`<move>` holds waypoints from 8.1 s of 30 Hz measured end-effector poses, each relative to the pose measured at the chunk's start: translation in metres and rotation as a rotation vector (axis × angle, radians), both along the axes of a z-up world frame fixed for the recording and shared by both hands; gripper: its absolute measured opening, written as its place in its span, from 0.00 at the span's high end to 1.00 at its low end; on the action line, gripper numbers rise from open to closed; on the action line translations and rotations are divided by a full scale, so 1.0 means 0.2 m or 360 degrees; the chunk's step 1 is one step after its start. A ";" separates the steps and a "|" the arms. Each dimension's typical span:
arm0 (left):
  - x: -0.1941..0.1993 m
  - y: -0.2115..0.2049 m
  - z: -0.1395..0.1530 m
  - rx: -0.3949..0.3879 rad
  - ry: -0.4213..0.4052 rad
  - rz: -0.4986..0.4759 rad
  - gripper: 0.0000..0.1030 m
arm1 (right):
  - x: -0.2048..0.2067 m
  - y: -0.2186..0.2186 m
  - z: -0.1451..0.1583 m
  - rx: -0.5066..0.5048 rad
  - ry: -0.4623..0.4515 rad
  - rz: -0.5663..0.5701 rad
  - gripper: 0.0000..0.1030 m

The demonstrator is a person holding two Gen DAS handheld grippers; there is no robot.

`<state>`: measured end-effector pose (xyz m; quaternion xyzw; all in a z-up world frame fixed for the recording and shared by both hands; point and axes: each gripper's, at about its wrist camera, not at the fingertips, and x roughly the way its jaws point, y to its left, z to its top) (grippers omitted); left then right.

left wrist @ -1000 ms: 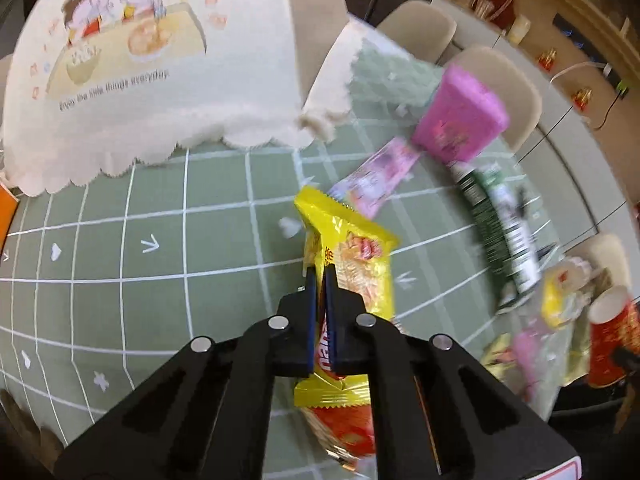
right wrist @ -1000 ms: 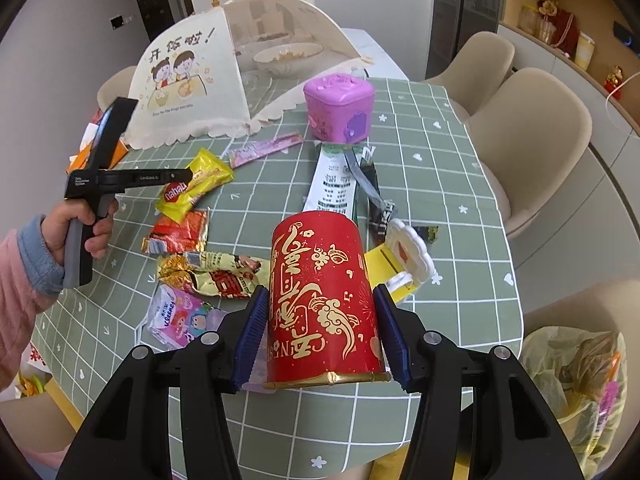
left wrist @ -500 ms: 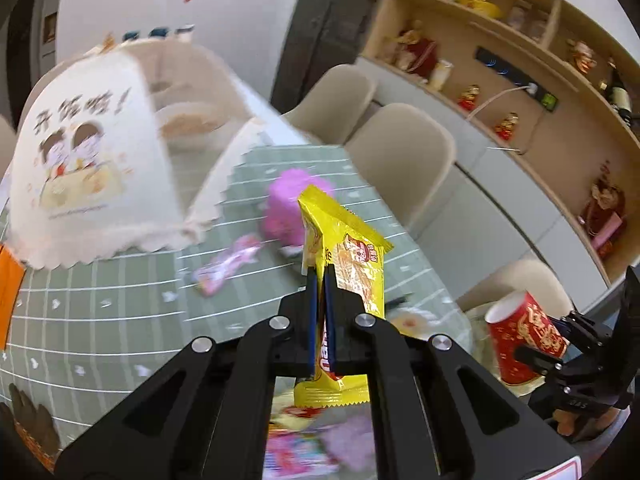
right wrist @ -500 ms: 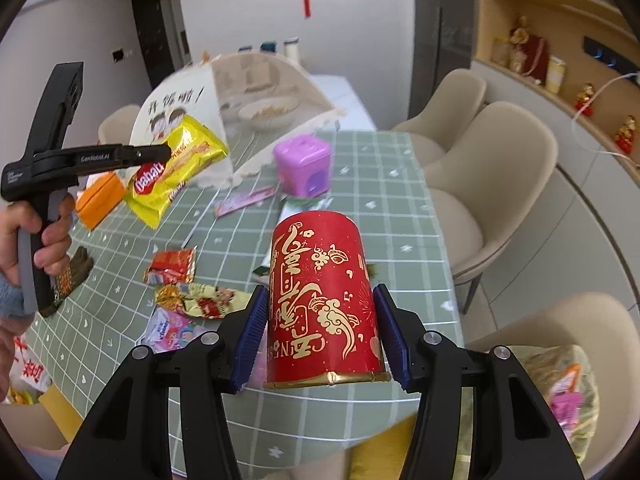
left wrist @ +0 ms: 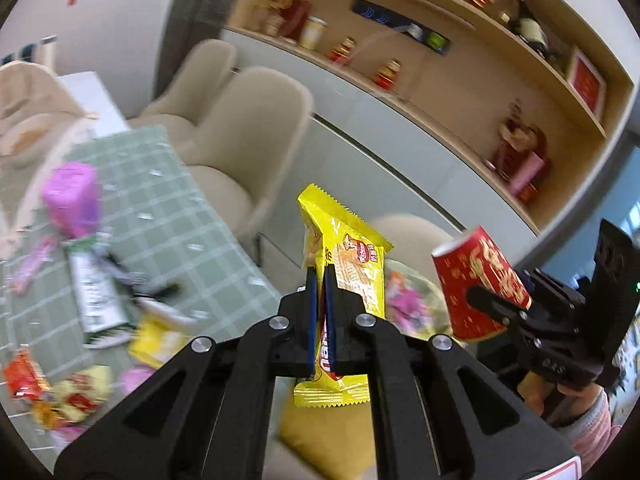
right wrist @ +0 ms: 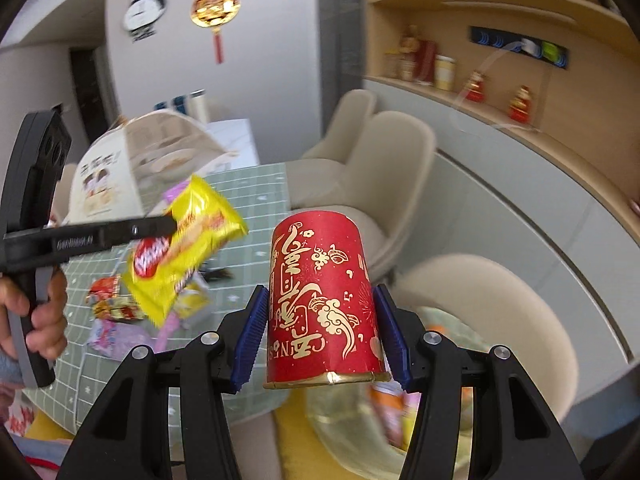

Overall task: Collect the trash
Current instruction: 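Carry the wafer and red can to the bin and release both inside, then move both tools back over the snacks on the table, then grasp the pink plastic spoon toy with the right tool while the left tool grasps the translucent pink packet, then carry the spoon toy and pink packet to the bin and open both tools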

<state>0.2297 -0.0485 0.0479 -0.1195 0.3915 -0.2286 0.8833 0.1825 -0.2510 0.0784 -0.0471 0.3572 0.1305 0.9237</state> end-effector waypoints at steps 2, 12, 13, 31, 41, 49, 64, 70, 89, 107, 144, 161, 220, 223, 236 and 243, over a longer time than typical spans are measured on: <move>0.00 -0.15 -0.01 -0.0006 0.0014 -0.0069 0.97 | -0.02 -0.11 0.00 -0.0005 -0.0006 -0.0051 0.51; 0.08 -0.66 -0.19 -0.0059 0.0198 -0.0223 0.96 | -0.05 -0.51 -0.03 -0.0011 0.0005 -0.0215 0.51; 0.08 -0.70 -0.21 -0.0057 0.0217 -0.0232 0.96 | -0.05 -0.55 -0.04 -0.0003 0.0013 -0.0228 0.51; 0.22 -0.92 -0.38 0.0081 0.0293 -0.0164 0.78 | 0.03 -0.71 -0.24 0.0124 0.0136 -0.0221 0.51; 0.09 -0.66 -0.30 0.0153 0.0236 -0.0081 0.77 | 0.24 -0.53 -0.44 0.0191 0.0300 -0.0063 0.51; -0.04 -0.44 -0.32 0.0202 0.0288 0.0043 0.77 | 0.37 -0.54 -0.80 0.0157 0.0646 -0.0092 0.51; -0.13 -0.05 -0.44 0.0240 0.0358 0.0233 0.77 | 0.33 -0.54 -0.78 0.0025 0.0584 -0.0218 0.44; -0.15 0.10 -0.45 0.0247 0.0340 0.0304 0.77 | 0.22 -0.49 -0.63 -0.0034 0.0405 -0.0218 0.39; -0.56 1.23 -0.59 0.0352 0.0336 0.0887 0.76 | 0.01 0.36 -0.47 -0.0043 0.0294 0.0180 0.39; -0.74 1.19 -0.74 0.0083 0.0445 0.0692 0.73 | -0.12 0.89 -0.65 -0.0095 0.0362 0.0506 0.40; -0.79 1.61 -0.81 0.0053 0.0506 0.0752 0.73 | 0.18 1.43 -0.99 -0.0057 0.0454 0.0453 0.59; -0.54 1.17 -0.81 -0.0046 0.0460 0.0287 0.69 | 0.05 0.99 -0.85 0.0106 0.0433 0.0290 0.59; -0.61 1.13 -0.62 0.0039 0.0486 0.0700 0.99 | 0.08 1.06 -0.90 -0.0039 0.0421 0.0565 0.54; -0.56 1.13 -0.52 0.0056 0.0402 0.0682 0.99 | 0.08 1.06 -0.75 0.0004 0.0357 0.0572 0.63; -0.25 0.96 -0.03 0.0043 0.0020 0.0523 0.99 | 0.07 0.86 -0.25 0.0070 0.0010 0.0518 0.63; -0.14 0.72 0.09 0.0000 -0.0062 0.0369 0.99 | 0.04 0.59 -0.09 0.0064 -0.0111 0.0368 0.63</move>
